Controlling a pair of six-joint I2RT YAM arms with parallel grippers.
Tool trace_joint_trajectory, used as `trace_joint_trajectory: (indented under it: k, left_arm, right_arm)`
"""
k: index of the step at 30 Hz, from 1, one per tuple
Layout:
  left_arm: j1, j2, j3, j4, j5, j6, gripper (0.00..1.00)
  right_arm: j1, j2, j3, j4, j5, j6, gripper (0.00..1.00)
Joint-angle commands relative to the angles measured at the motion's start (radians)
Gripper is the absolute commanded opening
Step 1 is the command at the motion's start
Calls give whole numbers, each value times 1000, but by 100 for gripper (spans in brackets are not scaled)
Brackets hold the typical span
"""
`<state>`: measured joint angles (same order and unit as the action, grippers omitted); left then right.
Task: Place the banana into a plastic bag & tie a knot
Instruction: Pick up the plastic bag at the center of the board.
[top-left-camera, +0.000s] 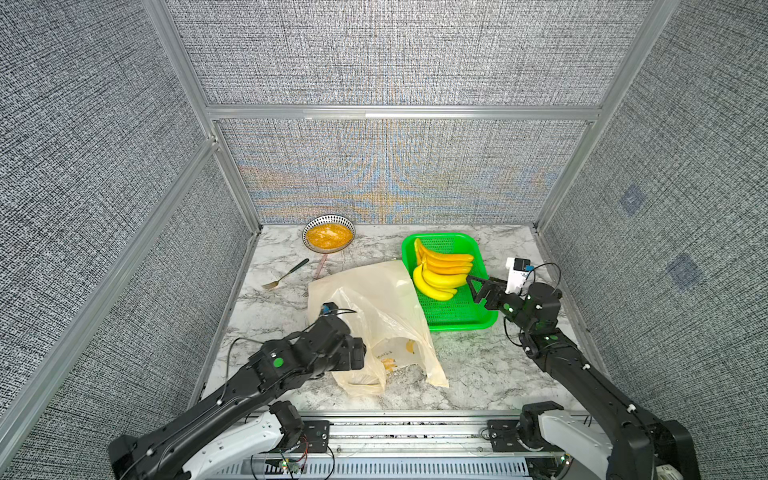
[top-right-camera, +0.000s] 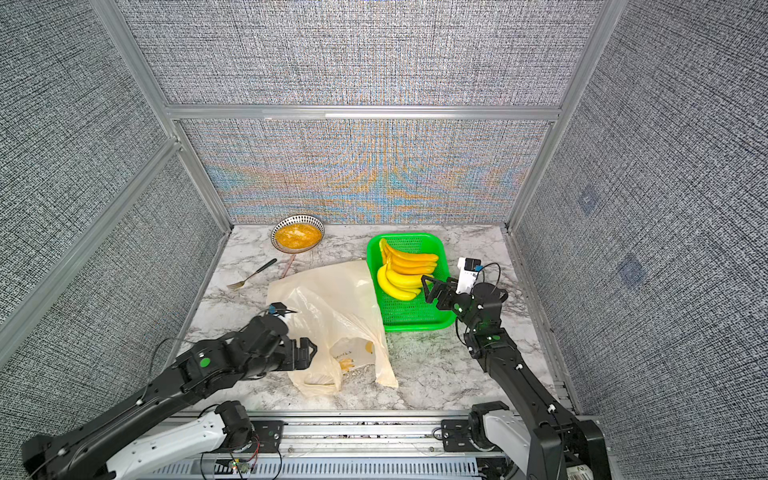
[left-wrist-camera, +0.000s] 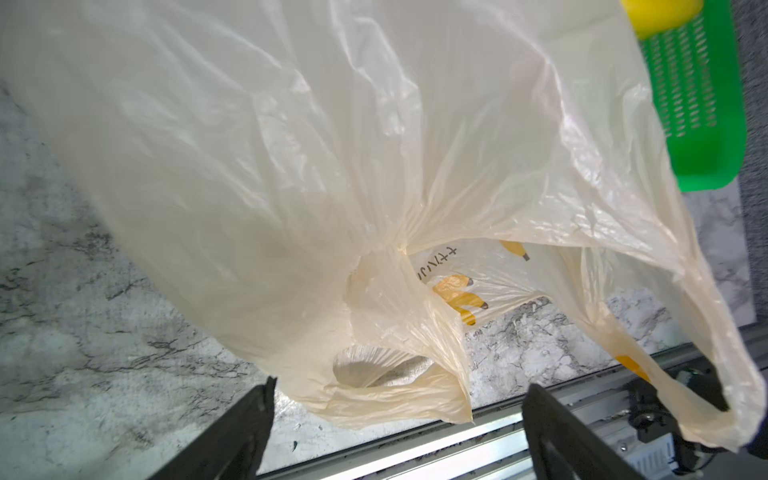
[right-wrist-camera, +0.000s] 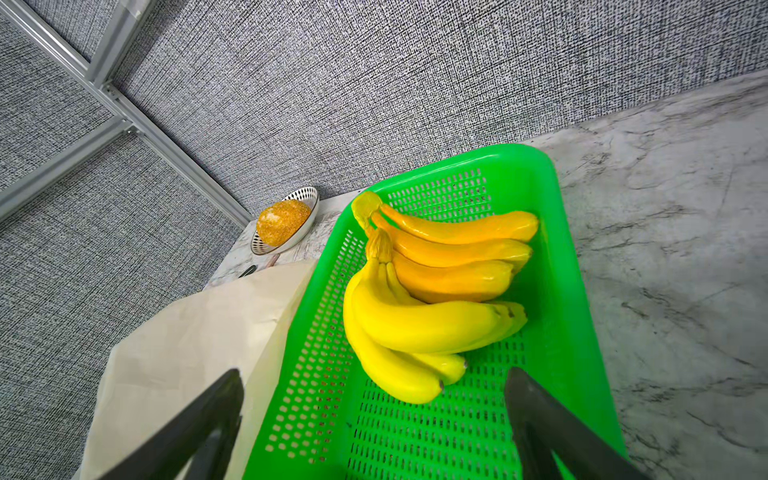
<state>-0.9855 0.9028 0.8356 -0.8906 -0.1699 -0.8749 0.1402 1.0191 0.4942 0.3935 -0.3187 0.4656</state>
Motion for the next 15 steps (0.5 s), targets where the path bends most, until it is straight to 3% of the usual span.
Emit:
trace_joint_trajectory:
  k: [1, 7, 15]
  left_arm:
    - [-113, 131, 51, 4, -116, -84, 96]
    - [-302, 358, 155, 6, -186, -177, 95]
    - [-375, 532, 114, 99, -79, -258, 89]
  right_arm:
    - [3, 6, 7, -3, 3, 4, 98]
    - [4, 3, 4, -5, 10, 1, 98]
    - [3, 9, 7, -7, 12, 2, 98]
